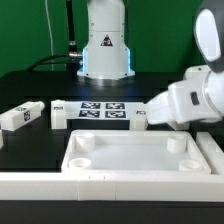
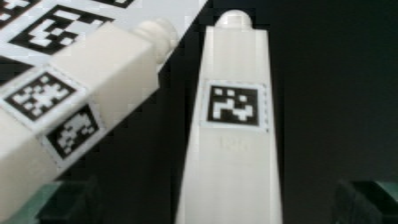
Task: Assemble desk
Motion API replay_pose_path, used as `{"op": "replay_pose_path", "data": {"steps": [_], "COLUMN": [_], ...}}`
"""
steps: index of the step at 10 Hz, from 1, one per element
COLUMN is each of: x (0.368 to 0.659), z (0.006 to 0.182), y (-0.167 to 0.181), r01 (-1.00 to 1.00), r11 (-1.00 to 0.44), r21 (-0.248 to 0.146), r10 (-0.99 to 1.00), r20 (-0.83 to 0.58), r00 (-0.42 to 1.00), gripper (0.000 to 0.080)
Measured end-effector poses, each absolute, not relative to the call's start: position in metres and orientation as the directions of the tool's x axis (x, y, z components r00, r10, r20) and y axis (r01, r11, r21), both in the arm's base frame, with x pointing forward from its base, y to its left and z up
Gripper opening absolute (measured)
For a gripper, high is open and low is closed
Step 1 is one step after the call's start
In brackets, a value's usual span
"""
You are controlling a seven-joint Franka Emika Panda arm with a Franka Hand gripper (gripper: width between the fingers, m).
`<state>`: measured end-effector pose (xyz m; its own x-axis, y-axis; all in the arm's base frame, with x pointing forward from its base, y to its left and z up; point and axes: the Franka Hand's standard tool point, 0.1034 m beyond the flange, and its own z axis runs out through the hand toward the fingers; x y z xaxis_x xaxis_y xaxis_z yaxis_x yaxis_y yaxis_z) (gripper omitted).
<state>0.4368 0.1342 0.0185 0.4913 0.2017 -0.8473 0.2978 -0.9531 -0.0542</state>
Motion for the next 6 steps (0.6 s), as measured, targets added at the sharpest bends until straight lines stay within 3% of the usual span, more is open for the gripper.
{"op": "replay_pose_path", "data": {"steps": [6], "x": [0.422], "z": [0.006], "y": [0.136], "r01": [0.313], "r11": [-0.947], "r21": [-0.068], "r10": [0.221], "r20": [-0.847], "r00": [0.484], "gripper": [0.0646]}}
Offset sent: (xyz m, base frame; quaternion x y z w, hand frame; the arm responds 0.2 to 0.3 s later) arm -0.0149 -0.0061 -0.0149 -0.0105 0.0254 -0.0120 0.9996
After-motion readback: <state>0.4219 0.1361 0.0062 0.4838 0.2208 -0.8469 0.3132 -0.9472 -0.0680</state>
